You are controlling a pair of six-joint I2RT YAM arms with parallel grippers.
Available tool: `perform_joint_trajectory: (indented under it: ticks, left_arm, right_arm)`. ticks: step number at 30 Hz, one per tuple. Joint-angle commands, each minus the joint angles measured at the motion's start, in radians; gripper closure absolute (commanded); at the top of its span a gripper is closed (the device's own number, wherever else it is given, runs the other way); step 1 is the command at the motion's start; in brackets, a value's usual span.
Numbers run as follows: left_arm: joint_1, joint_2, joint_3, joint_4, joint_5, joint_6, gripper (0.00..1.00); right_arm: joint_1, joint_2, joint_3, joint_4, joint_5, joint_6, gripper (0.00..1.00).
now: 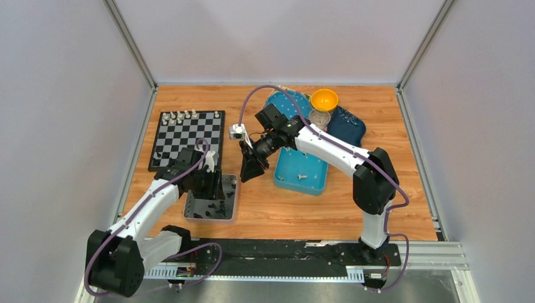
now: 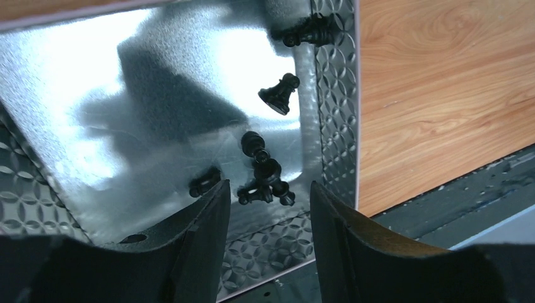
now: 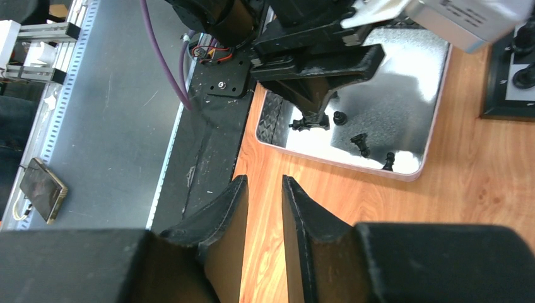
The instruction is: Set up the chess pieces on the board
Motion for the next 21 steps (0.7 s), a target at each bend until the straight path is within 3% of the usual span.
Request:
perform_joint_trajectory:
  ticks: [1,12,21]
  left_arm:
    - [-0.04,0.077,0.077,0.024,-0.033,0.129,0.43]
    - [-0.094,0.26,0.149,0.095,-0.01,0.286,0.44]
    - [-0.129,0.347,0.16,0.132,0.021,0.32,0.47]
  right_arm:
    - [-0.01,-0.057,-0.014,-0.006,-0.035,0.004,0.7]
    - [-0.037,-0.088,-0.049,-0.006,-0.052,-0.003,0.69]
    - [-0.075,-0.1,-0.061,-0.008,-0.062,-0.008,0.69]
